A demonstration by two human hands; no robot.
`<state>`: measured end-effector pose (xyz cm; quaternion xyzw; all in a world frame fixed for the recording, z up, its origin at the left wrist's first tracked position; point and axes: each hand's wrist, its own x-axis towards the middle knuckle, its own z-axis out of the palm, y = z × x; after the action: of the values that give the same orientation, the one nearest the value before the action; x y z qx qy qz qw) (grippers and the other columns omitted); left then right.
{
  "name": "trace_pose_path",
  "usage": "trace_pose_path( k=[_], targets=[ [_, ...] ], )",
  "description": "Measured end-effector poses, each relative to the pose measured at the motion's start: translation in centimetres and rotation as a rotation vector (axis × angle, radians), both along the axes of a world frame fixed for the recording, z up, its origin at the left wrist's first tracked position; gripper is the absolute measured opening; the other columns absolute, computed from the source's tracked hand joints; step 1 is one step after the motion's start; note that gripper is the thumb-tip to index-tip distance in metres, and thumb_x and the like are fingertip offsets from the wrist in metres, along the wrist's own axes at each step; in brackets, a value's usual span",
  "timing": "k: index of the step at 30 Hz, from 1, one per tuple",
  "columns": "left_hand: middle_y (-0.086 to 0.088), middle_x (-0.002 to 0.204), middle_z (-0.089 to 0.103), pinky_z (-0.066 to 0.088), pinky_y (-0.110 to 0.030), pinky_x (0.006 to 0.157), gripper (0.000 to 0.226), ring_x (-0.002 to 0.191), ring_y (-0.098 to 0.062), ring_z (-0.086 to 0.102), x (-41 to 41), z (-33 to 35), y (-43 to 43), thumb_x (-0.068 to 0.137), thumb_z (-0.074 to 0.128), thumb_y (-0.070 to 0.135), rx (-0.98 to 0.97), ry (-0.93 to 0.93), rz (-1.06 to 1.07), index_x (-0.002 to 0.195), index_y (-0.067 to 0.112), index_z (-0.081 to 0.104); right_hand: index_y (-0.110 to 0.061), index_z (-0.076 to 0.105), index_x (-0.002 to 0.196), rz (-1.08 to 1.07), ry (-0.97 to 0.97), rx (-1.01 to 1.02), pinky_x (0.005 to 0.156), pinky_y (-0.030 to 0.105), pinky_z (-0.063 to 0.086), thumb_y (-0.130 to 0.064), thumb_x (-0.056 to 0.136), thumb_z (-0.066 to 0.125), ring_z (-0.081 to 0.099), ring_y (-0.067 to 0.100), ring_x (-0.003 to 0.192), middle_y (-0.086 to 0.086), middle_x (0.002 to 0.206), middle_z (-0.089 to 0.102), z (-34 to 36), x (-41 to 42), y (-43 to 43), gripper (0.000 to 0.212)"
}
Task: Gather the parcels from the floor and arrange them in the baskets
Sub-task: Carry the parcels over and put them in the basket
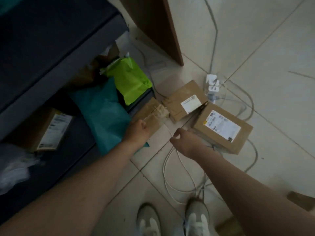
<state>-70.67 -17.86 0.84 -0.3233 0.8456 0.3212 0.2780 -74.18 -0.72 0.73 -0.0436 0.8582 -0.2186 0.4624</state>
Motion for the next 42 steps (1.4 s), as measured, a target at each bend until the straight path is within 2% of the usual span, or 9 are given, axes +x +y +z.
trace_pose_path(
  k=[2,7,15,18,22,30,36,39,42],
  targets=[
    [-0.011,0.130,0.052,0.046,-0.033,0.096,0.038,0.115,-0.029,0.054,-0.3,-2.9,-0.8,0.095,0.047,0.024,-0.036,-0.035,0.016,0.129,0.008,0.054,-0.015,0.048,0.136,0.015,-0.018,0.007,0.085,0.031,0.038,-0.038,0.097,0.046,0.052,0.032,0.118,0.016,0.132,0.048,-2.8,0.4,-0.9,0.045],
    [-0.020,0.143,0.038,0.033,-0.040,0.107,0.061,0.130,-0.035,0.036,-0.5,-6.5,-1.1,0.093,0.045,0.034,-0.280,-0.075,-0.083,0.144,0.002,0.035,-0.017,0.042,0.140,-0.020,-0.051,0.014,0.094,0.036,0.043,-0.037,0.096,0.047,0.052,0.033,0.119,0.013,0.136,0.045,-6.8,1.1,-3.0,0.049],
    [-0.015,0.145,0.023,0.028,-0.039,0.110,0.072,0.131,-0.032,0.029,-0.5,-8.3,-1.3,0.090,0.048,0.040,-0.373,-0.204,0.009,0.146,-0.001,0.029,-0.015,0.026,0.150,-0.174,-0.041,-0.068,0.094,0.038,0.045,-0.037,0.097,0.045,0.053,0.034,0.120,0.017,0.143,0.043,-8.1,1.2,-6.1,0.060],
    [-0.015,0.145,0.022,0.024,-0.039,0.111,0.073,0.131,-0.033,0.026,-0.4,-8.5,-1.0,0.087,0.052,0.042,-0.384,-0.178,0.022,0.144,0.001,0.033,-0.013,0.023,0.151,-0.270,0.008,-0.078,0.083,0.031,0.038,-0.035,0.100,0.044,0.051,0.033,0.123,0.017,0.145,0.041,-8.4,0.9,-6.1,0.060],
    [-0.015,0.151,0.018,0.017,-0.039,0.115,0.078,0.135,-0.034,0.020,0.1,-8.3,0.4,0.085,0.056,0.038,-0.377,-0.130,0.020,0.148,0.002,0.027,-0.013,0.022,0.150,-0.432,0.037,-0.082,0.087,0.033,0.041,-0.037,0.100,0.041,0.054,0.034,0.120,0.018,0.145,0.043,-9.1,1.2,-5.8,0.059],
    [-0.013,0.140,0.047,0.024,-0.042,0.113,0.059,0.134,-0.031,0.034,0.9,-8.9,0.1,0.080,0.054,0.033,-0.400,0.050,0.146,0.132,0.005,0.047,-0.013,0.023,0.150,-0.453,0.005,-0.108,0.082,0.032,0.038,-0.036,0.101,0.039,0.055,0.033,0.116,0.019,0.143,0.046,-9.9,2.0,-4.7,0.057],
    [-0.017,0.128,0.057,0.036,-0.042,0.102,0.049,0.118,-0.034,0.050,1.7,-9.0,0.0,0.090,0.049,0.034,-0.321,-0.007,0.234,0.132,0.009,0.043,-0.019,0.026,0.148,-0.520,0.042,-0.152,0.096,0.044,0.048,-0.045,0.099,0.040,0.054,0.033,0.118,0.014,0.138,0.050,-9.9,2.3,-4.6,0.057],
    [-0.007,0.113,0.066,0.030,-0.037,0.093,0.029,0.104,-0.023,0.053,2.5,-9.0,1.9,0.097,0.038,0.023,-0.238,0.073,0.051,0.122,0.021,0.053,-0.025,0.021,0.149,-0.578,0.065,-0.165,0.102,0.056,0.044,-0.061,0.090,0.049,0.043,0.034,0.129,0.010,0.143,0.040,-9.8,2.6,-4.2,0.074],
    [0.000,0.107,0.061,0.037,-0.031,0.087,0.019,0.101,-0.016,0.048,2.9,-8.8,2.8,0.095,0.040,0.011,-0.029,0.274,0.121,0.094,0.022,0.056,-0.035,-0.003,0.153,-0.412,0.118,-0.101,0.114,0.059,0.026,-0.073,0.074,0.064,0.014,0.031,0.144,0.001,0.158,0.008,-9.6,3.1,-3.0,0.110]
  ],
)
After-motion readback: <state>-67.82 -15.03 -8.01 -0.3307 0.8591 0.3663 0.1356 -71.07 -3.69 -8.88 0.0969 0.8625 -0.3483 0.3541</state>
